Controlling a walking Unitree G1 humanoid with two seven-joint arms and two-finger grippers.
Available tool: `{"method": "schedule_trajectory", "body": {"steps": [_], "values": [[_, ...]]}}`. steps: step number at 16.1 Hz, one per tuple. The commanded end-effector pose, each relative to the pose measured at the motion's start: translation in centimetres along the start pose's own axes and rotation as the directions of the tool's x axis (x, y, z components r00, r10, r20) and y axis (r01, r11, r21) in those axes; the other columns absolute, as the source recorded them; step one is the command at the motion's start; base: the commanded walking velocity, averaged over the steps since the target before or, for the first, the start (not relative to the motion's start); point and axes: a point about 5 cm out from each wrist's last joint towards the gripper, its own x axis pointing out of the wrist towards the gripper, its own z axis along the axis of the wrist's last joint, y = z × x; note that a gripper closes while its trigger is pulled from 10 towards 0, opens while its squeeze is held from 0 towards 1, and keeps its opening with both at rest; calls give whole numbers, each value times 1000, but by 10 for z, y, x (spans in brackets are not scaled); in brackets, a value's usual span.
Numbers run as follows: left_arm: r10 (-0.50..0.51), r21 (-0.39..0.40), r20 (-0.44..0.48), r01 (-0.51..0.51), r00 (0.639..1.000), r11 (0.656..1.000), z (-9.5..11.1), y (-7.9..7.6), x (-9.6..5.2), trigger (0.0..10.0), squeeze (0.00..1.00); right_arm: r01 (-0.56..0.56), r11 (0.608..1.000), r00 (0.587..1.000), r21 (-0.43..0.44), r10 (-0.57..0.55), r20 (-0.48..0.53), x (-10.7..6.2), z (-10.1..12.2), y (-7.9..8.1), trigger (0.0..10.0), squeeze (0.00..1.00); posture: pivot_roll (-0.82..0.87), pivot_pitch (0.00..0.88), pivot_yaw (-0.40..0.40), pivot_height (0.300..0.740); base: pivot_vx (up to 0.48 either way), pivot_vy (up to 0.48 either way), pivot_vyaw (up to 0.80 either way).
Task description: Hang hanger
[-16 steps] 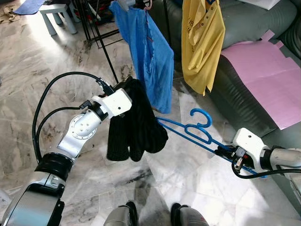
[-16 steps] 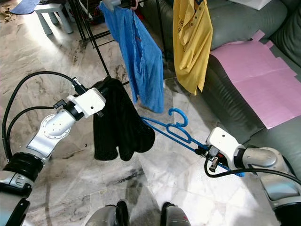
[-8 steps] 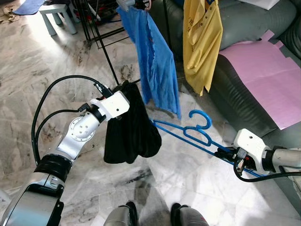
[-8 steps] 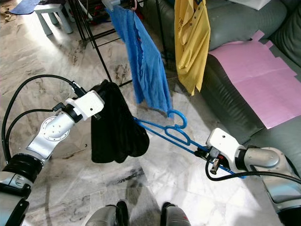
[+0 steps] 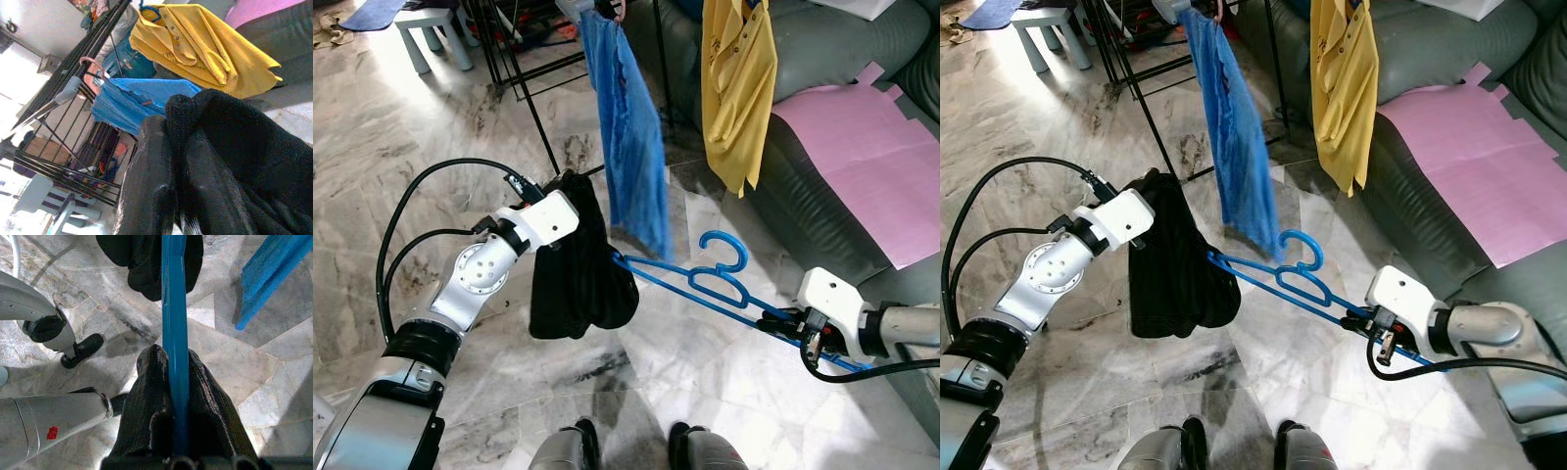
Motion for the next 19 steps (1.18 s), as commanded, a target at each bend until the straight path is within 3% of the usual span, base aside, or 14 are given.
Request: {"method": "schedule_trajectory", "body": {"steps": [1, 3, 19], "values": [[22, 13, 2, -22, 1000, 1000, -1, 8, -2, 10000, 0, -17, 1000, 1000, -9, 17, -3, 0, 0, 3, 10000, 0, -109, 210, 48, 740, 0, 0, 0], [23, 6, 22, -23, 999, 1000, 2, 8, -1, 10000, 0, 3, 1000, 1000, 0, -3, -2, 7, -3, 2, 10000, 0, -106, 208, 46, 740, 0, 0, 0], [23, 6, 22, -23, 999, 1000, 2, 8, -1, 10000, 0, 3, 1000, 1000, 0, -3, -2, 7, -3, 2, 10000, 0, -106, 208, 46, 740, 0, 0, 0]]}}
